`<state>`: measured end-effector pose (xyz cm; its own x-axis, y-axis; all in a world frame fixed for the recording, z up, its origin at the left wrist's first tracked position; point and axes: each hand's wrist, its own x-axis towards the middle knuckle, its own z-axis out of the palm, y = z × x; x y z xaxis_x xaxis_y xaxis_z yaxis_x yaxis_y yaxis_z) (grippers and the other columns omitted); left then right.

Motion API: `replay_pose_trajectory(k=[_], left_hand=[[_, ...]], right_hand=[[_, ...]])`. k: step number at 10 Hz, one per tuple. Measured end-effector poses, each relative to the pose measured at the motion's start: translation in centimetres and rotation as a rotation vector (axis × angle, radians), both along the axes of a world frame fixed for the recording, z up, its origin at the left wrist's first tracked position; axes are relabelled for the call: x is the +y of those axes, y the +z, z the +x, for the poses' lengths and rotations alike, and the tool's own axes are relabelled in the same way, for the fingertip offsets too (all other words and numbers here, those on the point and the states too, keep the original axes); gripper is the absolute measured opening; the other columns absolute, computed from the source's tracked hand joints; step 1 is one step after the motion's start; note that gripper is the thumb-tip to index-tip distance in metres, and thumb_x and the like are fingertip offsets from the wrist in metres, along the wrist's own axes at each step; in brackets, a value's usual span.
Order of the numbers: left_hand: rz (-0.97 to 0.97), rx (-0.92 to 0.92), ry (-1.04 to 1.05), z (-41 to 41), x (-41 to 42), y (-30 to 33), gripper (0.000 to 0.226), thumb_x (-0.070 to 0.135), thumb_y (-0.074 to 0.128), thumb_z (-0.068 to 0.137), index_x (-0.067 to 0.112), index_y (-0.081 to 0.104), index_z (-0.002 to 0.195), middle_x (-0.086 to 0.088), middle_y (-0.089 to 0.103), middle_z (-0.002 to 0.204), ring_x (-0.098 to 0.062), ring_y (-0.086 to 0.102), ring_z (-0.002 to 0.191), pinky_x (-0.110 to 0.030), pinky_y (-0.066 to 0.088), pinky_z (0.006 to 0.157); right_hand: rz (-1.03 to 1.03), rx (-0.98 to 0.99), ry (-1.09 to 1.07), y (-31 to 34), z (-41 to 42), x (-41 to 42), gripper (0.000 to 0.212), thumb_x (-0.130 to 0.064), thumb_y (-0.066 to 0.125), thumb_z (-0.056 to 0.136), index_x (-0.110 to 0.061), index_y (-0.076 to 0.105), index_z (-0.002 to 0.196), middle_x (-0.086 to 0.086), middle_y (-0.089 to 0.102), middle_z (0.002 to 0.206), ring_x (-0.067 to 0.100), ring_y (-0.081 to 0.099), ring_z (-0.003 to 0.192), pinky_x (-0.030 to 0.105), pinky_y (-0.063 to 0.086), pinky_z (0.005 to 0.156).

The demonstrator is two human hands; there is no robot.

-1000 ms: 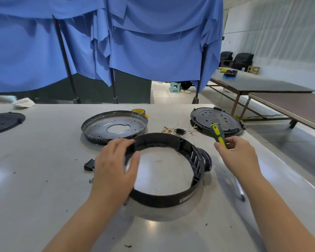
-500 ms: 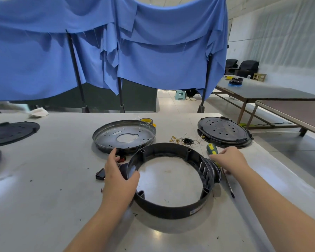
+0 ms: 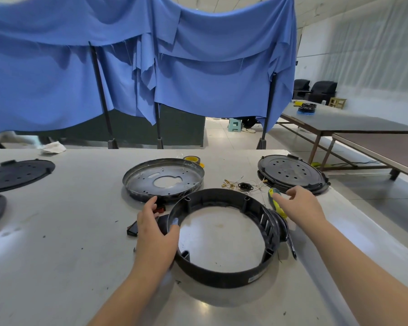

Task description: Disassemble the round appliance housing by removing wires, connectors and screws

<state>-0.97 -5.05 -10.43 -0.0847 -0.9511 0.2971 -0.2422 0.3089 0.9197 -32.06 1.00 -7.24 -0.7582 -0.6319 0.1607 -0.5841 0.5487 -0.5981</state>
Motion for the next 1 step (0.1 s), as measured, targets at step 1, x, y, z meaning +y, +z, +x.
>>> replay_pose_trajectory(k=[1], left_hand=[[0.012, 0.027, 0.021, 0.17, -0.04, 0.34, 0.062, 0.009, 0.063, 0.085, 0.029, 0.036, 0.137, 0.009, 0.040, 0.128, -0.009, 0.044, 0.116, -0.028, 0.035, 0.095]], right_hand=[[-0.143, -0.020, 0.065, 0.35, 0.30, 0.28, 0.046, -0.043, 0.060, 0.083, -0.013, 0.057, 0.118, 0.005, 0.057, 0.115, 0.019, 0.055, 0.094, 0.033, 0.046, 0.078]])
